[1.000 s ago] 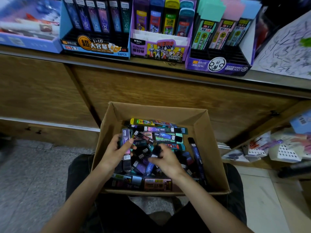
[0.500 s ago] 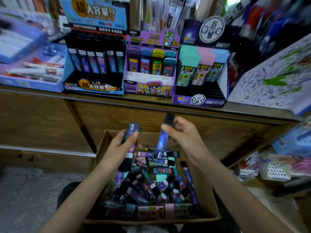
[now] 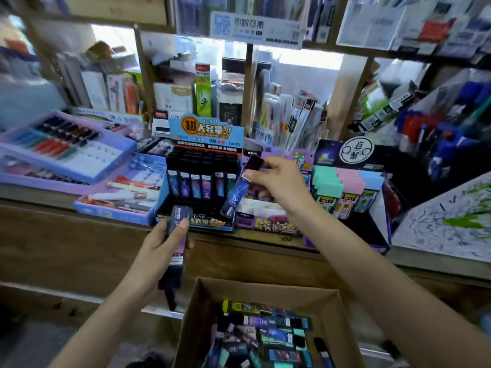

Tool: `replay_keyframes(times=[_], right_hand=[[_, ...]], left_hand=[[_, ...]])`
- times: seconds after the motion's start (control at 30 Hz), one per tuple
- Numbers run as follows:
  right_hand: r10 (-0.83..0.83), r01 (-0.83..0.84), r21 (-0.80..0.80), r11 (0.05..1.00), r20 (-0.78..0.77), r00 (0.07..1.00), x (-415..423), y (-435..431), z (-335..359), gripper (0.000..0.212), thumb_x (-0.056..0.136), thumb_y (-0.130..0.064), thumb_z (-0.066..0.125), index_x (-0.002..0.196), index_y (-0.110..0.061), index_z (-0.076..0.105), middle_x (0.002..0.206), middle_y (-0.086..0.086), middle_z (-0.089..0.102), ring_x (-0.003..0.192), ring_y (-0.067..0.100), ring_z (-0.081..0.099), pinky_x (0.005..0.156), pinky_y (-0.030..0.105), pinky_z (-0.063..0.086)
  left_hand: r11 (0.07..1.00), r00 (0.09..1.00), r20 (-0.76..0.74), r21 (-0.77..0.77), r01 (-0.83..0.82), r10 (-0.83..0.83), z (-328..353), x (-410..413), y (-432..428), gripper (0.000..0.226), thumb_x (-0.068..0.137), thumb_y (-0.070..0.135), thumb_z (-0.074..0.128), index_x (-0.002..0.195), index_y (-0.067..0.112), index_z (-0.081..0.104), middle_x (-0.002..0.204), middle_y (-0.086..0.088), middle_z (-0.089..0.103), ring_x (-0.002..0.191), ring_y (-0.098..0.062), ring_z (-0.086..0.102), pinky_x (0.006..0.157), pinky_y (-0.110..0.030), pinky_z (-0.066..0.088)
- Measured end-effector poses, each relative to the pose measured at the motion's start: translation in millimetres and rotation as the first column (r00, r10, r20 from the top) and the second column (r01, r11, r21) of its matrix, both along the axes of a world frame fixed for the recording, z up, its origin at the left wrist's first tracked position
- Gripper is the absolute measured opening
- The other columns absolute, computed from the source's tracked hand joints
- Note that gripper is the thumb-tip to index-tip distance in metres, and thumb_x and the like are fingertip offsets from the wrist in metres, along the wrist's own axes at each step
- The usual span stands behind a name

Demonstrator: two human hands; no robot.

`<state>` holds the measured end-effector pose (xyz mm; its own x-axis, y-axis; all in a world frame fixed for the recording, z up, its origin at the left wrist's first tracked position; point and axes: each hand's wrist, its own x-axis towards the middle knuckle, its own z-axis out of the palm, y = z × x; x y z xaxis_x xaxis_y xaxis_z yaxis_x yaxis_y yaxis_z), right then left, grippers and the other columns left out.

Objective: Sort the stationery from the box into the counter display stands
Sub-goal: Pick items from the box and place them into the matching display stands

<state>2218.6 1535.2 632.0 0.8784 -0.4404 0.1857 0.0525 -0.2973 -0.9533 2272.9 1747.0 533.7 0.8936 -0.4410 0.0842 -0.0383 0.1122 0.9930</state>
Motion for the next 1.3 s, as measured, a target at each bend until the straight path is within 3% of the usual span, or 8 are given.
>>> replay_keyframes(times=[0.2, 0.3, 0.43, 0.57, 0.8, 0.97, 1.1, 1.3], right_hand=[[-0.068, 0.052, -0.267, 0.962, -0.051, 0.996, 58.8, 10.2, 7.5, 0.007, 0.083, -0.011, 0.070, 0.090, -0.010, 0.068, 0.077, 0.004, 0.067, 0.070, 0.018, 0.062, 0.068, 0.034, 0.052], [-0.117, 0.071, -0.471, 0.879, -0.070, 0.991, 71.6, 13.0, -2.4, 0.022, 0.083, -0.016, 0.071, 0.101, -0.003, 0.069, 0.083, 0.007, 0.064, 0.076, 0.017, 0.056, 0.056, 0.025, 0.039], [-0.104, 0.030, -0.582, 0.813, -0.095, 0.990, 78.8, 15.2, -13.2, 0.020, 0.084, -0.016, 0.070, 0.102, -0.007, 0.071, 0.089, 0.004, 0.067, 0.081, 0.013, 0.054, 0.063, 0.018, 0.032], [-0.091, -0.006, -0.570, 0.822, -0.141, 0.986, 83.1, 14.5, -16.3, 0.019, 0.084, -0.016, 0.070, 0.099, -0.006, 0.071, 0.076, -0.001, 0.062, 0.075, 0.015, 0.056, 0.066, 0.023, 0.039], [-0.144, 0.010, -0.438, 0.899, -0.274, 0.951, 93.7, 8.3, -21.8, 0.029, 0.083, -0.009, 0.070, 0.093, 0.017, 0.063, 0.089, 0.030, 0.068, 0.074, 0.032, 0.068, 0.073, 0.045, 0.057], [-0.204, 0.034, -0.428, 0.903, -0.356, 0.912, 104.8, 8.8, -18.9, 0.029, 0.083, -0.008, 0.071, 0.062, 0.001, 0.053, 0.062, 0.021, 0.061, 0.044, 0.019, 0.061, 0.043, 0.026, 0.053], [-0.202, 0.032, -0.360, 0.932, -0.444, 0.873, 100.9, 13.1, -10.9, 0.024, 0.086, -0.015, 0.069, 0.072, 0.002, 0.059, 0.055, 0.012, 0.060, 0.030, 0.011, 0.054, 0.032, 0.017, 0.043], [0.051, -0.126, -0.250, 0.960, -0.285, 0.957, 37.3, 41.2, -24.0, 0.017, 0.092, -0.028, 0.060, 0.082, -0.015, 0.067, 0.078, 0.002, 0.069, 0.066, 0.007, 0.066, 0.058, 0.019, 0.054]], left_hand=[[0.997, 0.998, 0.013, -0.060, -0.053, 0.054, 8.6, 20.1, 21.9, 0.040, 0.075, 0.049, 0.059, 0.098, 0.016, 0.063, 0.080, -0.006, 0.066, 0.075, -0.021, 0.060, 0.078, -0.033, 0.044], [0.997, 0.999, -0.001, -0.063, -0.048, 0.048, 6.8, 24.6, 28.3, 0.028, 0.076, 0.048, 0.058, 0.091, 0.025, 0.062, 0.078, 0.006, 0.065, 0.075, -0.008, 0.061, 0.075, -0.024, 0.044], [0.997, 0.999, -0.010, -0.072, -0.035, 0.034, 2.3, 28.7, 32.7, 0.025, 0.077, 0.046, 0.057, 0.094, 0.027, 0.063, 0.081, 0.007, 0.066, 0.073, -0.004, 0.061, 0.071, -0.019, 0.047], [0.995, 0.999, -0.021, -0.095, -0.037, 0.035, 0.8, 28.9, 32.2, 0.029, 0.080, 0.041, 0.057, 0.095, 0.017, 0.060, 0.066, 0.005, 0.062, 0.060, -0.007, 0.057, 0.057, -0.013, 0.047], [0.994, 0.999, -0.039, -0.106, -0.009, 0.005, -1.8, 27.3, 30.1, 0.024, 0.087, 0.034, 0.054, 0.096, 0.011, 0.056, 0.062, 0.002, 0.058, 0.054, -0.011, 0.053, 0.051, -0.023, 0.046], [0.996, 0.999, -0.049, -0.091, -0.005, 0.000, -1.2, 24.0, 26.5, 0.026, 0.091, 0.030, 0.052, 0.095, 0.004, 0.056, 0.060, 0.001, 0.060, 0.051, -0.010, 0.056, 0.048, -0.019, 0.047], [0.994, 0.998, -0.068, -0.110, -0.008, 0.000, 1.8, 20.6, 20.3, 0.029, 0.090, 0.032, 0.053, 0.098, 0.005, 0.058, 0.065, -0.001, 0.063, 0.057, -0.011, 0.060, 0.052, -0.020, 0.051], [0.992, 0.999, -0.042, -0.127, -0.001, -0.005, 6.7, 15.8, 4.6, 0.032, 0.087, 0.042, 0.052, 0.100, 0.015, 0.061, 0.077, 0.000, 0.068, 0.066, -0.008, 0.062, 0.059, -0.020, 0.048]])
